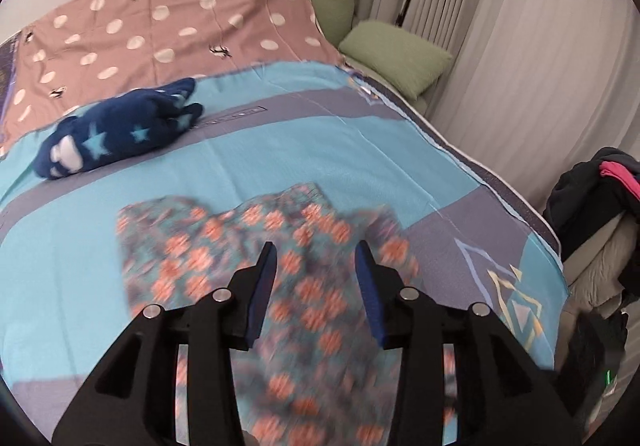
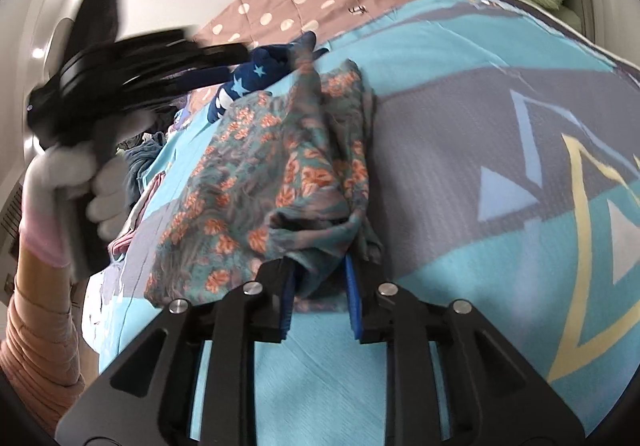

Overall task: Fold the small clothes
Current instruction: 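Open both grippers and release the folded teal shirt onto the bed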

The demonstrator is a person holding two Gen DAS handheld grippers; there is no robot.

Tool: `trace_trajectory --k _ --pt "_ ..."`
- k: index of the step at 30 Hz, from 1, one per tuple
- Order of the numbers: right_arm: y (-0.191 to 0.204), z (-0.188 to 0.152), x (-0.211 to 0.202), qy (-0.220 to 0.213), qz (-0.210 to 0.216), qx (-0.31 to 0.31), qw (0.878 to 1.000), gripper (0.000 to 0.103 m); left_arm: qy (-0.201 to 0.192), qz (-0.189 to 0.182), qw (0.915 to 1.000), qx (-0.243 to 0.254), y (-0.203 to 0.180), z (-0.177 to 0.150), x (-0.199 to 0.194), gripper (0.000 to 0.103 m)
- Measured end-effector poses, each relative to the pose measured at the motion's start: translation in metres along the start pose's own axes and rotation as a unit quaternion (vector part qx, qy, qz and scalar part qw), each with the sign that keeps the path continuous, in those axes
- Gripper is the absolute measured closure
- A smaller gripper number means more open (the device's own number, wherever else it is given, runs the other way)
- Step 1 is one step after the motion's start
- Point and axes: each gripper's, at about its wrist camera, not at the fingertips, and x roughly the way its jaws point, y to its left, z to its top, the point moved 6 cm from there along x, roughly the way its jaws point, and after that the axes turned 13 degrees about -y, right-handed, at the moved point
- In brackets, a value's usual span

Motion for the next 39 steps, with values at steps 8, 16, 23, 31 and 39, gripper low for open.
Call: trace_trajectory --k 8,16,23,31,39 --pt "-0.011 0.003 -0.037 -0.014 -0.031 0.005 0.999 0.076 0.0 0.044 0.9989 -0.017 0.044 -0.085 -0.078 0.05" --pt "0.033 0.017 -0.044 -0.043 0.015 -0.061 0.997 0.079 0.029 0.049 0.9977 -0.036 0.052 -0.137 -0.082 0.049" --pt "-0.018 -0.005 -0.026 0.013 -0.108 -0.031 0.994 0.082 0.024 0.052 0.9963 -0.064 0.063 -0.157 -0.087 0.042" --pt "0.036 0.03 -0.03 -0.032 -0.006 -0.082 0.996 0.082 -0.02 0.027 0.9975 -0.062 0.045 -0.133 -0.101 0.043" --pt "0.005 0.019 0.028 0.032 -0.048 -0.057 0.997 0.102 0.017 0.041 0.9947 -0.093 0.067 -0.151 -0.078 0.041"
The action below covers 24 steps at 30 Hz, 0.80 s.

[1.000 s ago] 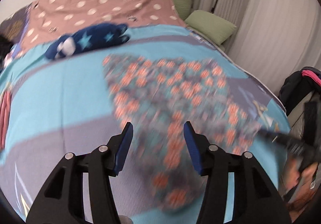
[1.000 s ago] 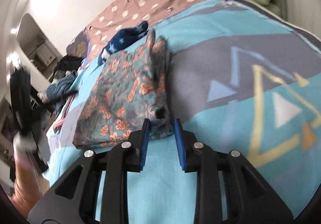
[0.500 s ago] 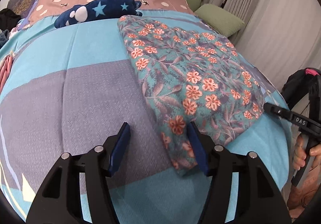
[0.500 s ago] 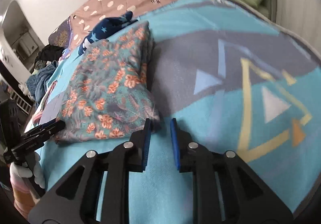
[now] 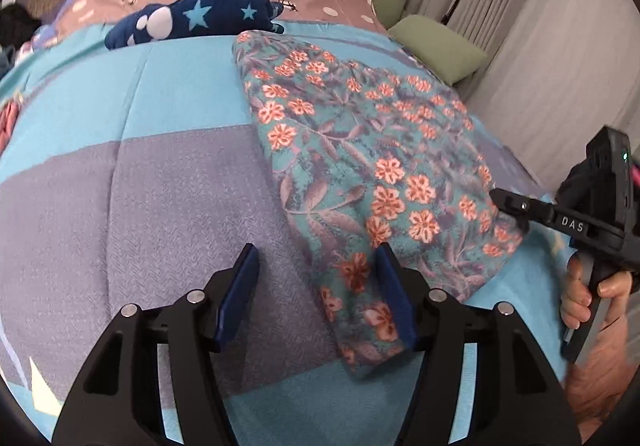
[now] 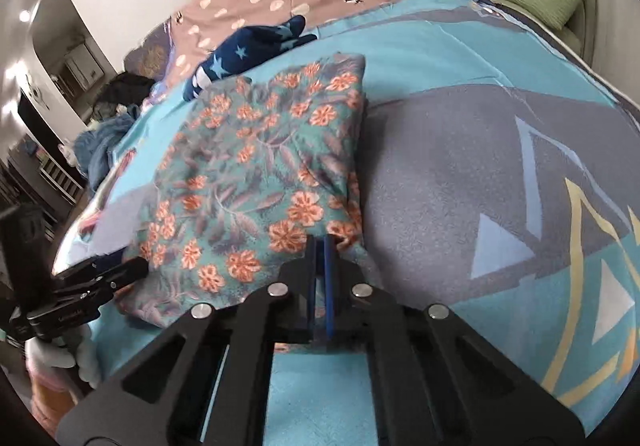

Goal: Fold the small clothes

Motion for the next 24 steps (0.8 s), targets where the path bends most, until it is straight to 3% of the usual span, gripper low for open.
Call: trace_trajectory --k 1,3,4,7,10,11,12,13,14,17,21,24 --pt "0.002 0.003 -0.003 0.001 -0.005 -0.006 1.0 0.101 -0.001 0.005 1.0 0.001 0.001 0.003 -0.002 0.041" --pt "0.01 0.018 -0.011 -0.012 -0.007 -0.023 1.0 0.082 -0.017 0.005 0.9998 0.004 -0.002 0.016 -0.008 0.043" --pt "0.016 0.027 -0.014 -0.026 -0.001 -0.034 0.999 0.078 -0.03 -0.002 0.9995 0.006 -0.006 0.025 -0.011 0.043" --pt "0.042 0.056 -0.008 -0.054 0.028 -0.091 0.994 0.072 -0.063 -0.053 0.9966 0.005 -0.026 0.057 -0.01 0.043" --pt "0.055 0.072 0.025 -0.027 0.074 -0.098 0.992 0.068 -0.049 -0.052 0.9972 0.021 -0.035 0.062 0.014 0.043" --pt "0.05 0.071 0.042 -0.009 0.062 -0.096 0.993 0.067 -0.026 -0.031 0.9987 0.03 -0.031 0.054 0.033 0.043" --pt "0.039 0.067 0.059 0.009 0.022 -0.1 0.995 0.07 -0.009 -0.009 0.9992 0.038 -0.023 0.046 0.048 0.043" --pt "0.02 0.061 0.077 0.023 -0.044 -0.113 0.992 0.064 -0.004 0.002 0.9989 0.046 -0.014 0.034 0.063 0.044" --pt "0.003 0.055 0.093 0.015 -0.07 -0.119 0.99 0.048 -0.016 -0.007 0.9991 0.04 -0.012 0.033 0.064 0.044" --pt "-0.017 0.058 0.096 0.004 -0.032 -0.054 0.998 0.047 -0.024 -0.019 0.9991 0.028 -0.012 0.036 0.056 0.044" --pt "-0.007 0.056 0.094 -0.011 -0.062 -0.098 0.993 0.047 -0.026 -0.004 0.9984 0.05 -0.017 0.034 0.055 0.044" --pt "-0.006 0.059 0.083 -0.019 -0.056 -0.088 0.994 0.048 -0.033 -0.005 0.9981 0.053 -0.02 0.039 0.043 0.044"
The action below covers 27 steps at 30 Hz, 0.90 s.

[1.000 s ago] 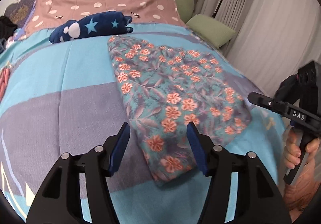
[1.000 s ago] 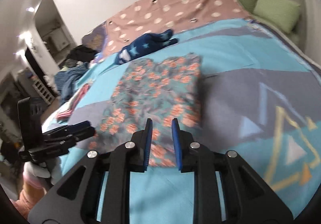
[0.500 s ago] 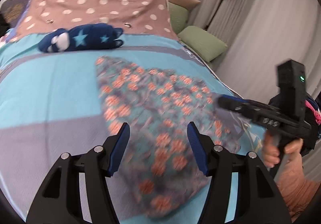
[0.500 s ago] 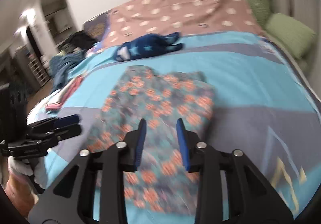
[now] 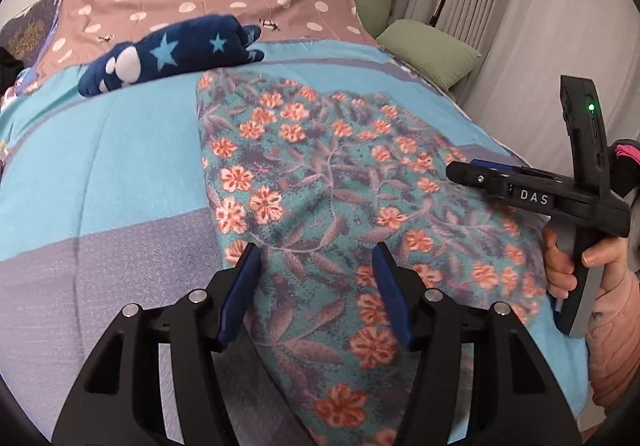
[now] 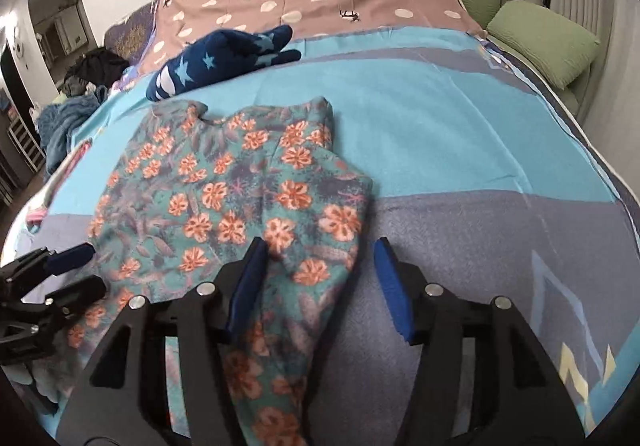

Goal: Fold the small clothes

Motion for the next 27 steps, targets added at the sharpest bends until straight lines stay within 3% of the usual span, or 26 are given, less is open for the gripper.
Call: trace_trajectory --k 4,8,11,14,16,19,25,27 --pt "0.0 0.01 -0.029 -0.021 0.024 0.005 0.999 0.049 -0.016 -0.032 0.9993 -0.009 -0.005 0.008 -0.026 0.044" --pt "0.023 0.01 -0.066 -0.033 0.087 -0.014 0.996 0.049 -0.016 -0.012 0.9997 0.012 -0.003 0.003 -0.048 0.044" --pt "0.038 0.0 -0.085 -0.038 0.107 -0.04 0.993 0.049 -0.016 -0.019 0.9997 0.008 -0.001 -0.014 -0.073 0.043" --pt "0.047 -0.017 -0.097 -0.03 0.129 -0.044 0.99 0.048 0.006 -0.027 0.9989 0.039 -0.01 -0.037 -0.087 0.043" --pt "0.05 -0.028 -0.101 -0.021 0.141 -0.042 0.989 0.047 0.025 -0.008 0.9968 0.075 -0.015 -0.051 -0.088 0.04" --pt "0.05 -0.046 -0.094 -0.001 0.123 -0.053 0.991 0.046 0.054 0.081 0.9854 0.14 -0.004 -0.073 -0.076 0.033" --pt "0.054 -0.06 -0.098 -0.014 0.075 -0.102 0.992 0.044 0.034 0.104 0.988 0.109 0.006 -0.069 -0.094 0.035" --pt "0.052 -0.06 -0.1 -0.012 0.074 -0.1 0.992 0.044 0.021 0.081 0.9924 0.09 0.003 -0.065 -0.103 0.035"
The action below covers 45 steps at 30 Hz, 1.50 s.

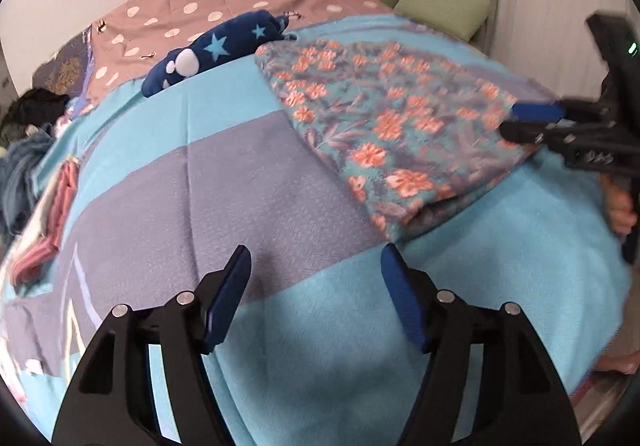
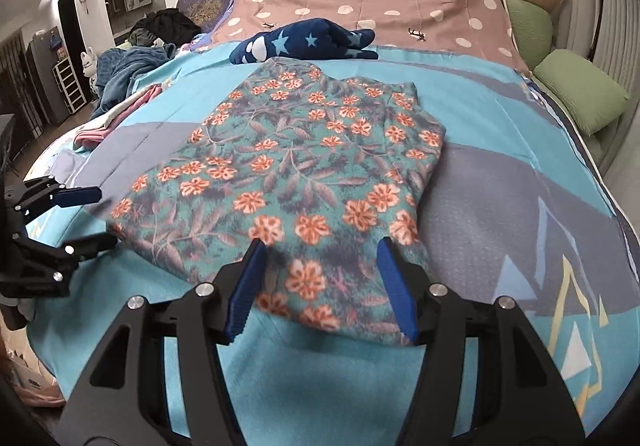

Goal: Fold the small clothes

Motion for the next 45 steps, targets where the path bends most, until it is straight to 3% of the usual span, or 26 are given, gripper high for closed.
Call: trace_trajectory --k 3,6,8,12,18,23,26,30,34,39,45 --pt "-0.002 0.007 -0.006 -0.011 0.012 0.025 1.0 0.044 -0.029 -0.059 0.9974 -0.03 -0.01 0.012 -0.015 0.035" --pt "0.002 0.014 -0.007 -0.021 0.025 0.037 0.999 0.043 -0.039 -0.029 0.9988 -0.008 -0.015 0.021 -0.007 0.035" --pt "0.005 0.013 -0.002 -0.014 0.022 0.036 0.999 0.043 -0.024 -0.016 0.9994 -0.019 -0.012 0.02 0.008 0.035" --pt "0.005 0.0 0.003 -0.001 0.022 0.039 0.999 0.042 0.023 -0.012 0.9982 -0.055 -0.004 0.002 0.028 0.034" --pt "0.0 -0.008 0.003 0.005 0.036 0.047 0.998 0.041 0.025 -0.006 0.999 -0.037 -0.006 -0.001 0.023 0.034" --pt "-0.007 0.004 -0.004 -0.003 0.051 0.071 0.996 0.04 -0.002 -0.013 0.9988 -0.047 -0.007 0.012 0.012 0.034" --pt "-0.024 0.021 -0.009 -0.021 0.049 0.087 0.995 0.036 -0.029 -0.055 0.9946 -0.083 -0.004 0.033 0.008 0.033" --pt "-0.055 0.043 0.001 -0.04 0.044 0.121 0.991 0.025 -0.038 -0.045 0.993 -0.103 0.014 0.051 0.027 0.028" --pt "-0.084 0.043 0.033 -0.007 0.034 0.167 0.985 0.022 -0.009 -0.073 0.9868 -0.144 0.027 0.054 0.064 0.027" --pt "-0.084 0.031 0.074 0.062 0.08 0.175 0.979 0.021 0.023 -0.107 0.9775 -0.18 0.034 0.054 0.106 0.027" --pt "-0.085 0.046 0.103 0.084 0.14 0.168 0.972 0.018 0.026 -0.148 0.9708 -0.187 0.036 0.078 0.143 0.027"
